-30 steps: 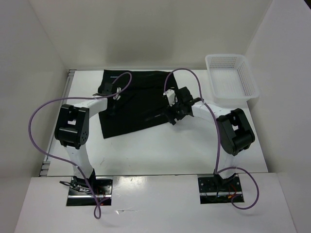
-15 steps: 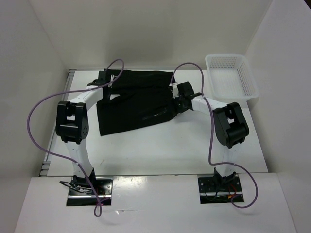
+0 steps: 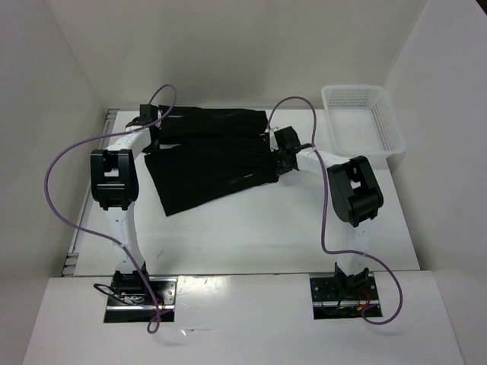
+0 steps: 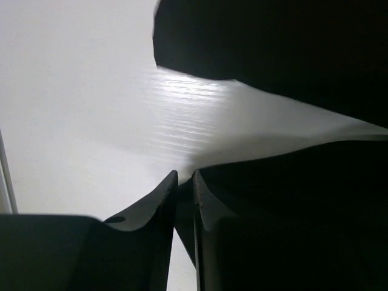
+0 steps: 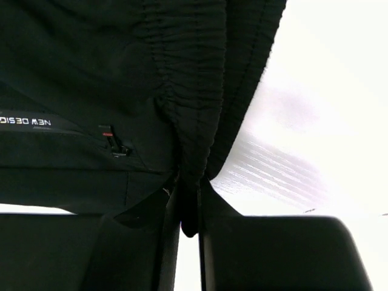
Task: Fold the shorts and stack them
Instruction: Flatten the shorts out
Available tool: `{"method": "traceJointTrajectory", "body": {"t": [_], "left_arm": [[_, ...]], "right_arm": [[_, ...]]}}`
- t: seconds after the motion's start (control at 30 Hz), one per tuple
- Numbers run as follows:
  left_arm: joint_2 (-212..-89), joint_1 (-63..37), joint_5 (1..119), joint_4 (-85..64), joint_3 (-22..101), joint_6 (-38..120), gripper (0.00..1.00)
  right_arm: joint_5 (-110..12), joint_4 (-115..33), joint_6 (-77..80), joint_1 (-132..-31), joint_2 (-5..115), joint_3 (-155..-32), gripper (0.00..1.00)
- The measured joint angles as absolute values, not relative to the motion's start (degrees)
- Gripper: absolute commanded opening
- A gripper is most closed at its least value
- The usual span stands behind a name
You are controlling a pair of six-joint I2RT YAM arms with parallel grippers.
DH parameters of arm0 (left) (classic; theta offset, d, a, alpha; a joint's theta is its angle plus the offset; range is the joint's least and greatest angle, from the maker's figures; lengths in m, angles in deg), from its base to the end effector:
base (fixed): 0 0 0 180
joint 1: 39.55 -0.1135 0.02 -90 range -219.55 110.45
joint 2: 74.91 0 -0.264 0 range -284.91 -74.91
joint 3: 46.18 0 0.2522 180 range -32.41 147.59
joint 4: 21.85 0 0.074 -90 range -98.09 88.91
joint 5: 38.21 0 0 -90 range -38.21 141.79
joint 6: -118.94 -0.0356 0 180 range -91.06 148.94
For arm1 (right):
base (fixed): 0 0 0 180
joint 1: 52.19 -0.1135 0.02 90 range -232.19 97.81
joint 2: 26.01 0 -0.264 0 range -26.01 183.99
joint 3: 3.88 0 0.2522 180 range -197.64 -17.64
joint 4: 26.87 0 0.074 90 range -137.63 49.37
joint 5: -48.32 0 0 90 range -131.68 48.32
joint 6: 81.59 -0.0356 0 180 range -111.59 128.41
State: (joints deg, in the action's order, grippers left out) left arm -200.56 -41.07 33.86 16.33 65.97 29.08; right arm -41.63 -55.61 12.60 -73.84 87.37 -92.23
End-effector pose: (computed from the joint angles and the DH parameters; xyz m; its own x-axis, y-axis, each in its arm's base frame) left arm 0.4855 0.0238 0.1845 -0.7838 -0.0231 -0.6206 -0.2180 0.9460 0.2400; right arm 0.3886 0.1542 0.1607 -0.7208 -0.3647 -0.5894 -0.4223 0.9054 -0.0439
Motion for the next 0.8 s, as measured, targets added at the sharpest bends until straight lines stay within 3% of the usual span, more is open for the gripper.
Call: {"method": "traceJointTrajectory", "body": {"t": [0.03, 0.07, 0.17, 0.3, 0.47, 0.6, 0.8], "left_arm": [[-201.3, -41.8, 33.8, 16.4, 66.0, 29.2, 0.38], [-202.1, -42.4, 33.6, 16.5, 66.0, 29.3, 0.57], [-202.5, -42.7, 31.8, 15.8, 66.1, 28.9, 0.65], [-201.7, -41.6, 31.1, 15.3, 65.5, 29.1, 0.66], [-189.6, -36.7, 33.3, 18.5, 53.0, 29.1, 0.66], [-177.7, -28.7, 35.2, 20.9, 40.9, 29.1, 0.64], [-176.0, -26.5, 36.5, 22.7, 31.1, 29.1, 0.64]], "right_arm": [[-42.0, -55.6, 13.1, -73.8, 87.4, -92.2, 0.18], [-42.5, -55.7, 13.8, -73.8, 87.4, -92.2, 0.18], [-43.3, -55.7, 15.0, -73.8, 87.4, -92.2, 0.18], [-45.1, -55.9, 16.9, -73.8, 87.3, -92.2, 0.25], [-47.3, -56.2, 20.5, -73.8, 86.6, -91.1, 0.46], [-46.5, -56.7, 24.7, -73.8, 85.5, -90.2, 0.48], [-42.0, -56.7, 32.6, -74.5, 83.0, -91.6, 0.52]]}}
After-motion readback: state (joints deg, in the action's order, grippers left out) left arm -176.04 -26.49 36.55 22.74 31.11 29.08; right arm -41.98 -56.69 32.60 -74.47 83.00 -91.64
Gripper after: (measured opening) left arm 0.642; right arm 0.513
